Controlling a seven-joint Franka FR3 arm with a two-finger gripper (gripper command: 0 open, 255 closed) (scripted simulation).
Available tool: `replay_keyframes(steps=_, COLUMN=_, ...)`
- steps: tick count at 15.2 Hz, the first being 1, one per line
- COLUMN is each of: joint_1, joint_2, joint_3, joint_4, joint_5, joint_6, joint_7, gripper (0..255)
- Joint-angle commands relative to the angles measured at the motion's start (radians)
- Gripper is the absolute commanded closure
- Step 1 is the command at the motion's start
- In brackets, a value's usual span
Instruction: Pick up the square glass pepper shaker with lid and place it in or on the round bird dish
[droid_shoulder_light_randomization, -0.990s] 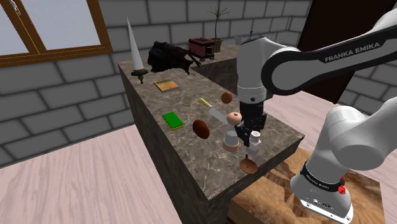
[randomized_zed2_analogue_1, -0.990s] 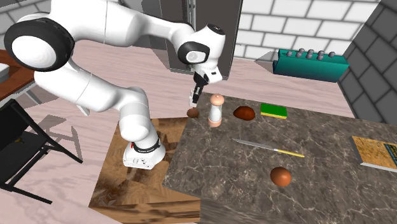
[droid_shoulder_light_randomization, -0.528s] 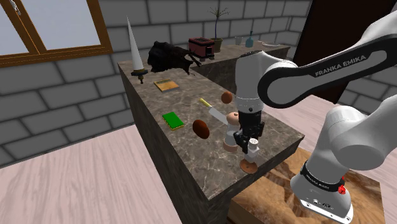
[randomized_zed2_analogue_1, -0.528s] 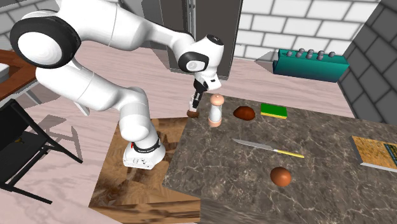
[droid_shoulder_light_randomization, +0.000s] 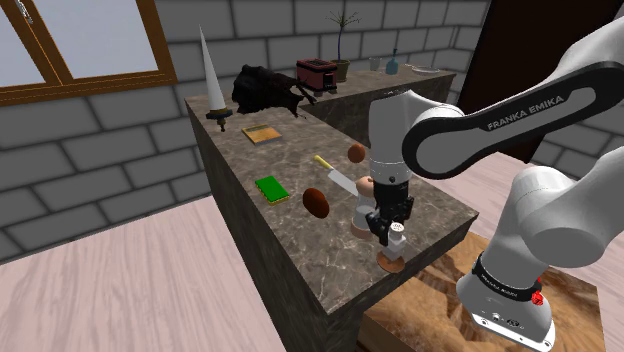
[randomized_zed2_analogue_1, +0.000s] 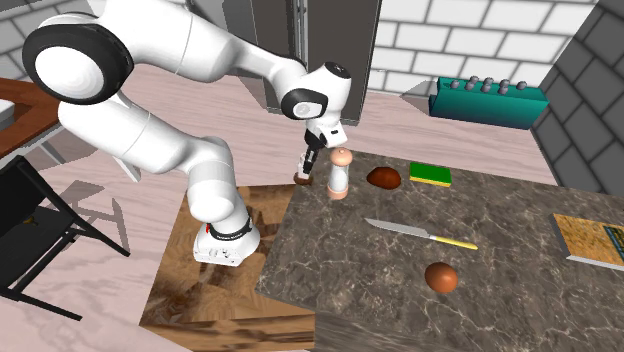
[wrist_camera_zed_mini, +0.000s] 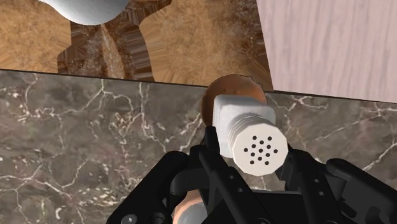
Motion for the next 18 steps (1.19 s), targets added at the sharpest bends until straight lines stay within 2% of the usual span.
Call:
replay_keyframes(steps=1, joint_1=0.000, joint_2=0.000, joint_3=0.000, joint_4=0.000, joint_5=0.000, joint_6=0.000, joint_7=0.000, gripper=255)
replay_keyframes(steps=2, joint_1=0.000, joint_2=0.000, joint_3=0.000, joint_4=0.000, joint_5=0.000, joint_6=0.000, joint_7=0.000, gripper=0)
replay_keyframes(steps=7, joint_1=0.000, joint_2=0.000, joint_3=0.000, joint_4=0.000, joint_5=0.000, joint_6=0.000, joint_7=0.000, gripper=0)
replay_keyframes(steps=11, joint_1=-0.017, joint_2=-0.032, joint_3=-0.026, joint_4=0.108, joint_5=-0.032, joint_6=-0.140, joint_7=0.006, gripper=0)
replay_keyframes(steps=18, joint_1=-0.017, joint_2=-0.032, joint_3=-0.026, joint_4=0.108, joint_5=-0.032, joint_6=-0.140, joint_7=0.006, gripper=0)
